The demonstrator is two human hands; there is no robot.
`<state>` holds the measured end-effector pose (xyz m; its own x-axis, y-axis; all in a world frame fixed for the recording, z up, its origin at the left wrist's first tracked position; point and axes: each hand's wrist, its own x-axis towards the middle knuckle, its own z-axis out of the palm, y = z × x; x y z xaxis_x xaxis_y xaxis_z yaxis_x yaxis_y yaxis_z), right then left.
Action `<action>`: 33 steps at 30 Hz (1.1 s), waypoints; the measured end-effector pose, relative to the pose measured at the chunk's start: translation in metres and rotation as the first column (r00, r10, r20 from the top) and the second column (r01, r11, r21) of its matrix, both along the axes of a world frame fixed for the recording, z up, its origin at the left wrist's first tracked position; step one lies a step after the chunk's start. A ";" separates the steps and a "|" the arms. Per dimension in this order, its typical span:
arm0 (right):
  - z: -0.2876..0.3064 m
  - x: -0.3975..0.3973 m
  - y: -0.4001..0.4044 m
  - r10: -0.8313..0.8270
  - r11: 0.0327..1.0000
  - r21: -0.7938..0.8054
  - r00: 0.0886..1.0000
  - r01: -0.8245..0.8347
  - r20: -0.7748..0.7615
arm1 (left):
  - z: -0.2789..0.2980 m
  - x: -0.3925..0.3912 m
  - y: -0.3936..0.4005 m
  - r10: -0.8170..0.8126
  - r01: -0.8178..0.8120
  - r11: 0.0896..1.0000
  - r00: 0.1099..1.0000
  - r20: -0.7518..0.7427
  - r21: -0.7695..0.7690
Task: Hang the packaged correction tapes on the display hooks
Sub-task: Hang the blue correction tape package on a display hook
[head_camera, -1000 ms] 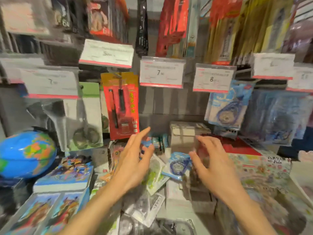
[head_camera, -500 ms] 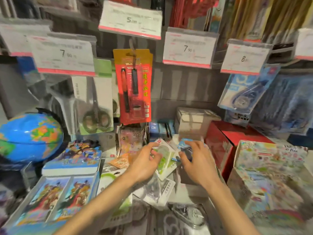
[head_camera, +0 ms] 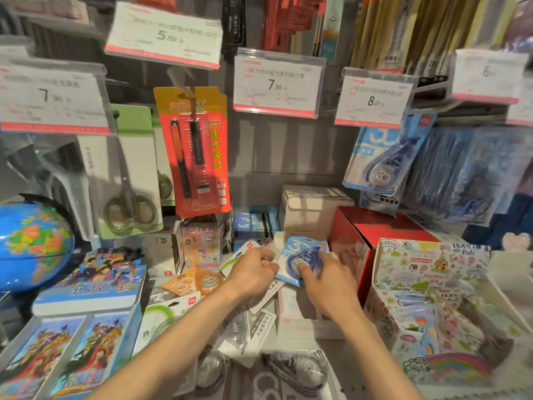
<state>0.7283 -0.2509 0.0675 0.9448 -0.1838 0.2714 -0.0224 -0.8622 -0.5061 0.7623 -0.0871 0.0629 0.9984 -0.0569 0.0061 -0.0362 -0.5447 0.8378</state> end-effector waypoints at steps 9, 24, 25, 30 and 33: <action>0.007 -0.005 0.009 0.097 0.928 0.361 0.995 -0.093 0.007 | 0.006 -0.001 0.001 -0.044 -0.041 0.881 0.985 -0.170 -0.471; 0.039 -0.034 0.015 0.312 0.723 0.603 0.938 -0.338 0.153 | 0.035 -0.052 0.041 -0.108 0.087 0.757 0.994 0.007 -0.647; 0.043 -0.037 0.010 0.316 0.718 0.598 0.933 -0.355 0.174 | 0.038 -0.055 0.037 -0.109 0.097 0.759 0.994 0.021 -0.644; 0.058 -0.046 -0.031 0.327 0.671 0.602 0.902 -0.433 0.283 | 0.059 -0.073 -0.004 -0.058 0.116 0.786 0.992 0.114 -0.607; 0.069 -0.051 -0.068 0.366 0.656 0.576 0.873 -0.488 0.323 | 0.070 -0.081 -0.041 -0.014 0.117 0.820 0.983 0.184 -0.561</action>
